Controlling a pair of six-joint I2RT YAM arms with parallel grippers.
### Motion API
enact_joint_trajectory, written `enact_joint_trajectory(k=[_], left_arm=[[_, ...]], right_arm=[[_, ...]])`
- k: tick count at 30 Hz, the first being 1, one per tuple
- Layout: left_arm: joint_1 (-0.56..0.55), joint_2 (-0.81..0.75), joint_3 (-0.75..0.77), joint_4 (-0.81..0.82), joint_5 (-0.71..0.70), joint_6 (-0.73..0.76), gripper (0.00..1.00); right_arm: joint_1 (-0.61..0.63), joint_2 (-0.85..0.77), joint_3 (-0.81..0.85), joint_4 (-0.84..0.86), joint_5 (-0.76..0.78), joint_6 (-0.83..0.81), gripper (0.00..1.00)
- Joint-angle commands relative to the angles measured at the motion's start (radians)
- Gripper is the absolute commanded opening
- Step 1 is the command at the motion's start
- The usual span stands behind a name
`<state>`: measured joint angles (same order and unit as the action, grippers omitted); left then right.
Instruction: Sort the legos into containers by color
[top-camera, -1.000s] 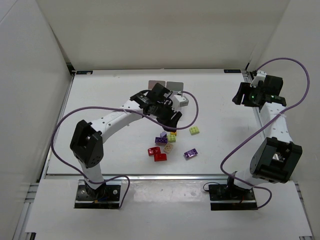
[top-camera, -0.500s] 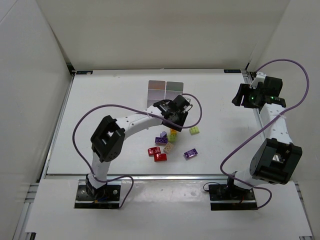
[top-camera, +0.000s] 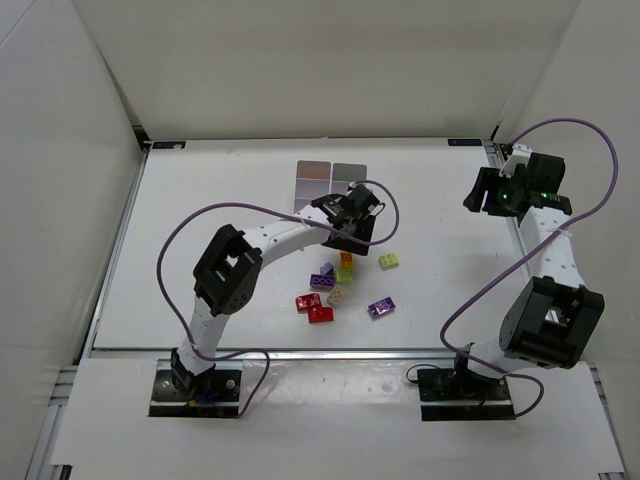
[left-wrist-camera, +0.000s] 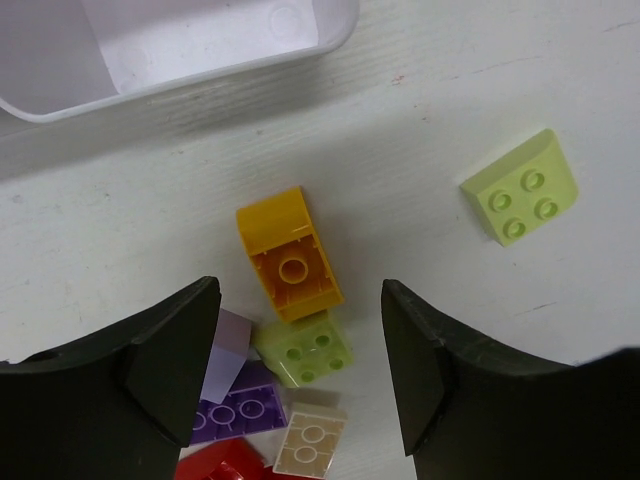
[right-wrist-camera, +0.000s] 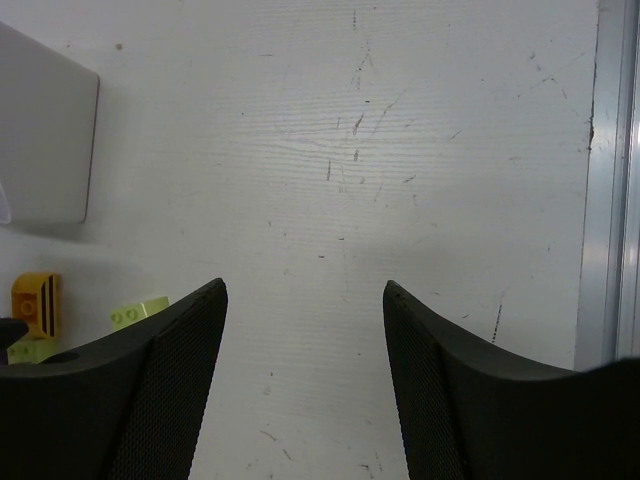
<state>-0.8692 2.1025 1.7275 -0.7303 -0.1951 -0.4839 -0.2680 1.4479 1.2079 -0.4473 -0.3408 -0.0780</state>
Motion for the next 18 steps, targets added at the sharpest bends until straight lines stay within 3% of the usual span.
enact_joint_trajectory(k=[1,18], left_arm=[[0.006,-0.013,0.017,-0.011,-0.009,-0.048,0.76],[0.012,0.065,0.014,-0.015,-0.012,-0.088,0.73]], right_arm=[[0.003,0.006,0.019,0.004,-0.015,-0.003,0.68],[0.003,0.034,0.035,-0.002,-0.012,-0.011,0.68]])
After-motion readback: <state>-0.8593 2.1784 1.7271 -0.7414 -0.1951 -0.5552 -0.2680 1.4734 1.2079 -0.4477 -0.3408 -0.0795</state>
